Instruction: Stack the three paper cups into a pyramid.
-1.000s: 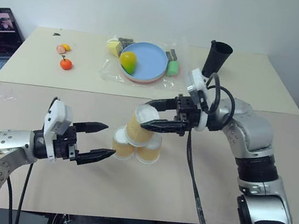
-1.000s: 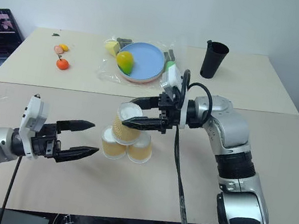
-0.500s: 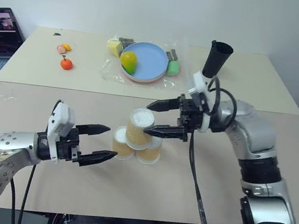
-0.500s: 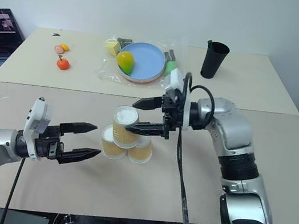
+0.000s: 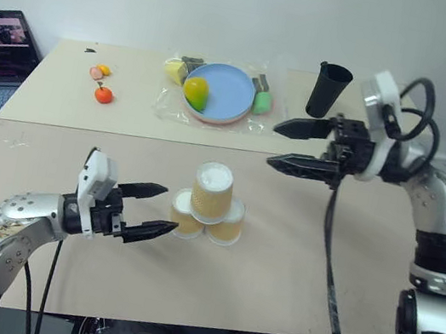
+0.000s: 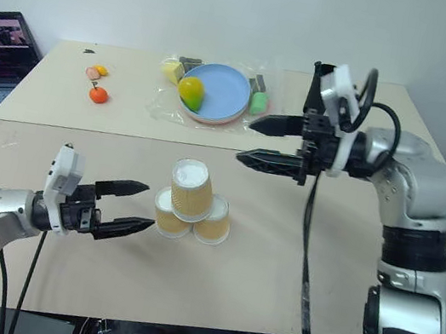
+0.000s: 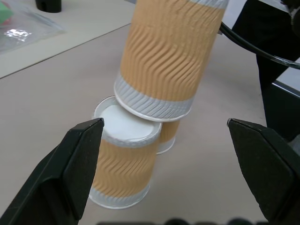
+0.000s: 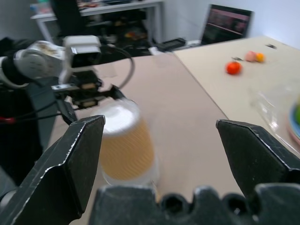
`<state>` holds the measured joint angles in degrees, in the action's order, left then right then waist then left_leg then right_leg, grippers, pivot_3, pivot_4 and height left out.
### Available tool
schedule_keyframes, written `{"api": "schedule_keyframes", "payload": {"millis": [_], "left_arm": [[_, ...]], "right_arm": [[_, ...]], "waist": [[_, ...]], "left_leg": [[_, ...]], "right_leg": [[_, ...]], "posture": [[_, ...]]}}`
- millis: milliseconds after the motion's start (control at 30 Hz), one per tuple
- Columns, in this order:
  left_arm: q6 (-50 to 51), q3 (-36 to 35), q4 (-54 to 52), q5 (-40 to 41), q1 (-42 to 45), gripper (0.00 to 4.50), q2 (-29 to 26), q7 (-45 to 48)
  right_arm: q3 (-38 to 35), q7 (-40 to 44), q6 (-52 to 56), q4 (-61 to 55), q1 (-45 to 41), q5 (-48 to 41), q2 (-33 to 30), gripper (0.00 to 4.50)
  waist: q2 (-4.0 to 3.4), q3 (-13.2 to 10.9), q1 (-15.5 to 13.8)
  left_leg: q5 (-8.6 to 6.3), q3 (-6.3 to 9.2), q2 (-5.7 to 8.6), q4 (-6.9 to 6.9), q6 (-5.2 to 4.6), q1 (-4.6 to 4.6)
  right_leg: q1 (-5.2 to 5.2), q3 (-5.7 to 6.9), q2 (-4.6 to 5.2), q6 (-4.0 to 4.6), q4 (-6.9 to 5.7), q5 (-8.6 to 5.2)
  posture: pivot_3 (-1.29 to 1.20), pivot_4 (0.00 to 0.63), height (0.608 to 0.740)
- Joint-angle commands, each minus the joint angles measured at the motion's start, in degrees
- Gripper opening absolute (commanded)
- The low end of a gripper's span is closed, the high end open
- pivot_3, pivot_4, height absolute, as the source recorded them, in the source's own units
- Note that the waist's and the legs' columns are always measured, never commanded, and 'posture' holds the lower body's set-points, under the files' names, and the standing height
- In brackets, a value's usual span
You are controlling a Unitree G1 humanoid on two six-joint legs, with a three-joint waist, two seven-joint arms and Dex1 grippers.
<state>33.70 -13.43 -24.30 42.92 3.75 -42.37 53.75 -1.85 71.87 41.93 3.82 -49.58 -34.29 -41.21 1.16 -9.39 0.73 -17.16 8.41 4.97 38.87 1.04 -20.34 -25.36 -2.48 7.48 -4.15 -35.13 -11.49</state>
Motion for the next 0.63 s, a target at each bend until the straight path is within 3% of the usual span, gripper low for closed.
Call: {"api": "schedule_keyframes", "payload": {"millis": [33, 133, 200, 333, 633], "left_arm": [[-2.0, -6.3, -1.9, -0.2, -0.7, 4.50, 1.3, -5.6], [-1.8, -11.3, 0.0, -1.6, 0.0, 4.50, 5.6, -16.5], [-1.3, -13.0, 0.1, -1.5, -0.3, 4.50, 6.9, -19.3], [-0.5, -15.8, 1.9, -2.5, -1.2, 4.50, 11.2, -28.5], [-6.8, -10.1, 6.3, -13.5, -1.4, 4.50, 21.4, -40.5]], "right_arm": [[-7.2, -5.0, -4.2, -3.1, 6.0, 2.0, -3.5, 4.47], [-15.6, -12.6, -7.2, -3.4, 14.3, 3.8, -4.9, 4.47], [-17.5, -16.9, -10.8, -4.8, 17.8, 6.2, -4.2, 4.47], [-23.9, -28.5, -9.8, -9.3, 27.2, 6.2, 0.8, 4.47], [-23.3, -46.3, -14.1, -14.7, 40.1, 11.6, 14.4, 4.47]], "waist": [[0.00, 0.0, 0.1], [0.01, 0.0, -0.1], [0.01, 0.0, -0.4], [-0.01, 0.0, 0.0], [0.00, 0.1, -0.2]], "left_leg": [[0.00, 0.00, -0.02, -0.01, 0.00, 0.00], [0.00, -0.01, 0.00, 0.01, 0.00, 0.01], [0.00, -0.01, 0.01, 0.04, 0.00, 0.01], [0.01, -0.08, -0.01, 0.03, 0.02, 0.10], [0.02, -0.16, 0.02, 0.09, 0.02, 0.13]], "right_leg": [[-0.01, 0.00, 0.00, 0.00, -0.01, 0.00], [0.04, 0.00, 0.00, 0.00, 0.02, 0.00], [0.06, -0.01, 0.01, 0.00, 0.00, 0.00], [0.09, -0.06, 0.00, 0.00, -0.06, 0.01], [0.17, -0.13, 0.00, -0.01, -0.11, 0.03]], "posture": [[0.00, 0.150, 0.735], [0.00, 0.150, 0.735], [0.00, 0.150, 0.735], [0.00, 0.150, 0.735], [0.00, 0.150, 0.735]]}}
